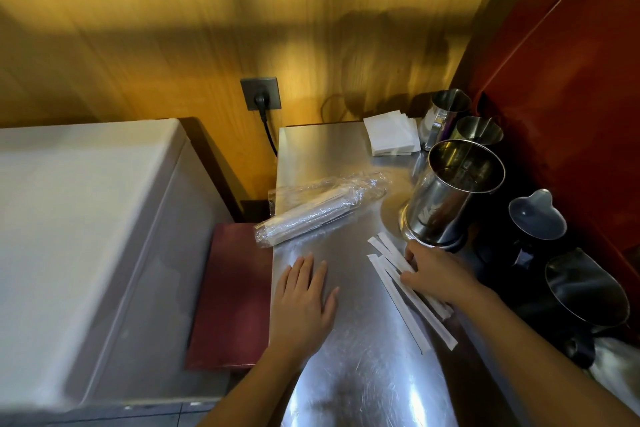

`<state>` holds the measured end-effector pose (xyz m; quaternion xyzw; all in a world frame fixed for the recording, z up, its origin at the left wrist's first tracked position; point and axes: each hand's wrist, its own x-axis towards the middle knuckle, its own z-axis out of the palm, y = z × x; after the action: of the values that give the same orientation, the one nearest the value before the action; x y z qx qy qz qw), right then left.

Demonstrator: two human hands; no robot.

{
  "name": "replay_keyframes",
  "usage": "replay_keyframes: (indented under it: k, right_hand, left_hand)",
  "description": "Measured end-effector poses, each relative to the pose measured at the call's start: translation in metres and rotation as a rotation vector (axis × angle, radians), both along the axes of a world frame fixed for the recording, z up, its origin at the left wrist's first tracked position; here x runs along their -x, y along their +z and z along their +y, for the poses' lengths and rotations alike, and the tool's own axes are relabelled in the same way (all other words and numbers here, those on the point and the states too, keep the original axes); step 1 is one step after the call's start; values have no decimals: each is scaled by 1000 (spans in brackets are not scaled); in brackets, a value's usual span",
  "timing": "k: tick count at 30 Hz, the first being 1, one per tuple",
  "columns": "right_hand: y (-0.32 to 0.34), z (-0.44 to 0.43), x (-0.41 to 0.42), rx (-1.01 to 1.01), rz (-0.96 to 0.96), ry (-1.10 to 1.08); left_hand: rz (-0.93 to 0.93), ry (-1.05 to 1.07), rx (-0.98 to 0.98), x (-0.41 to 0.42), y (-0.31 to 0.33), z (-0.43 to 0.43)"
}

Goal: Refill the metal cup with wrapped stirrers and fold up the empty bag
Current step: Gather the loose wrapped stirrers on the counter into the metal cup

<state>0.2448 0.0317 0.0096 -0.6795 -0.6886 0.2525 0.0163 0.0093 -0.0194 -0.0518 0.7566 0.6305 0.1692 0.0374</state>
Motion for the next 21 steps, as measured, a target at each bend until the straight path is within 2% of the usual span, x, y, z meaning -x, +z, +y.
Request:
replay_keyframes:
  k: [5, 12, 18, 21]
  right_hand:
    - [0, 5, 4, -3, -189, 101]
    - [9, 13, 9, 102, -275, 142]
    - [24, 13, 8, 104, -189, 139]
    - [45, 15, 11, 50, -58, 109]
  left_hand:
    - [0, -4, -3, 0, -3, 0]
    - [-4, 3, -1, -1, -1, -1]
    - [15, 2, 13, -1, 4, -3]
    - [26, 4, 28, -1, 5, -3]
